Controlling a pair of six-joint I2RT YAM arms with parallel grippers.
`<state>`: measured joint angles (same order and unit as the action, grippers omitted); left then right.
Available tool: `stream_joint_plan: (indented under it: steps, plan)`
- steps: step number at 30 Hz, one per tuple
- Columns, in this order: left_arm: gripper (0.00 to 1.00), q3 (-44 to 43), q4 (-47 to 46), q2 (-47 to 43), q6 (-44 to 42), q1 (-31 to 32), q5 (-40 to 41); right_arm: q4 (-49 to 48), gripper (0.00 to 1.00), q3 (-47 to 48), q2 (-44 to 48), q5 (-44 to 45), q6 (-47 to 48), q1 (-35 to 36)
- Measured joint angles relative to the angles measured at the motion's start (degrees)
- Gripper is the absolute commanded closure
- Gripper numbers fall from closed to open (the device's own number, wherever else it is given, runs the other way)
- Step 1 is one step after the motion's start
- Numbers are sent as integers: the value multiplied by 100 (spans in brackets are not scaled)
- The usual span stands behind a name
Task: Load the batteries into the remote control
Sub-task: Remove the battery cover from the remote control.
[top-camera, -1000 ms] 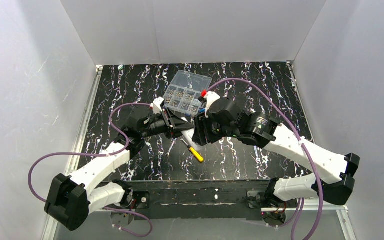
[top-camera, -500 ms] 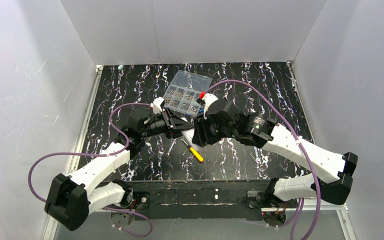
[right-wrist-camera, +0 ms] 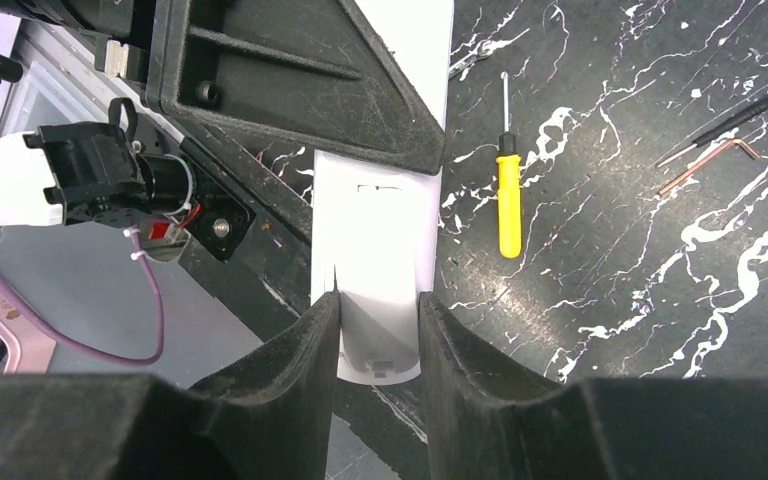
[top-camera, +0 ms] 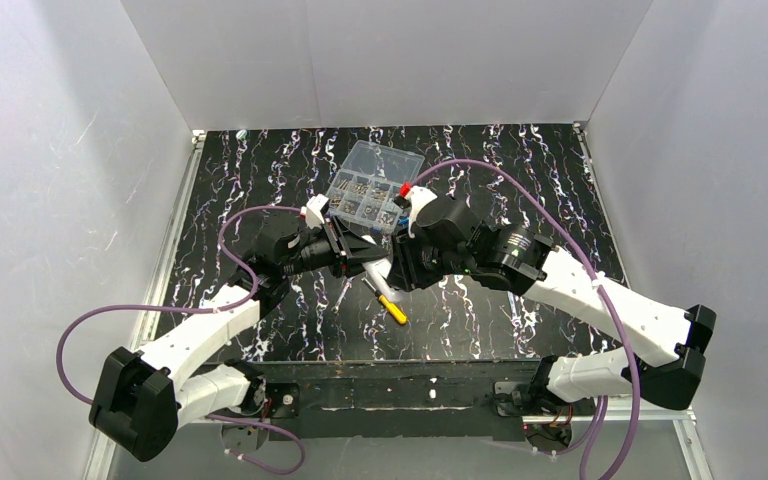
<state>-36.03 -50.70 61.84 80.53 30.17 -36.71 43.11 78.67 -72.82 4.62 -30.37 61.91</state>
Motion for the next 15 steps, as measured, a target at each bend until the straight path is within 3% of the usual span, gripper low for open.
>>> stream_joint_plan:
  steps: [15]
  plan:
    - [100, 0, -17, 0, -17, 0, -13, -138, 63, -85, 177, -85, 57, -7]
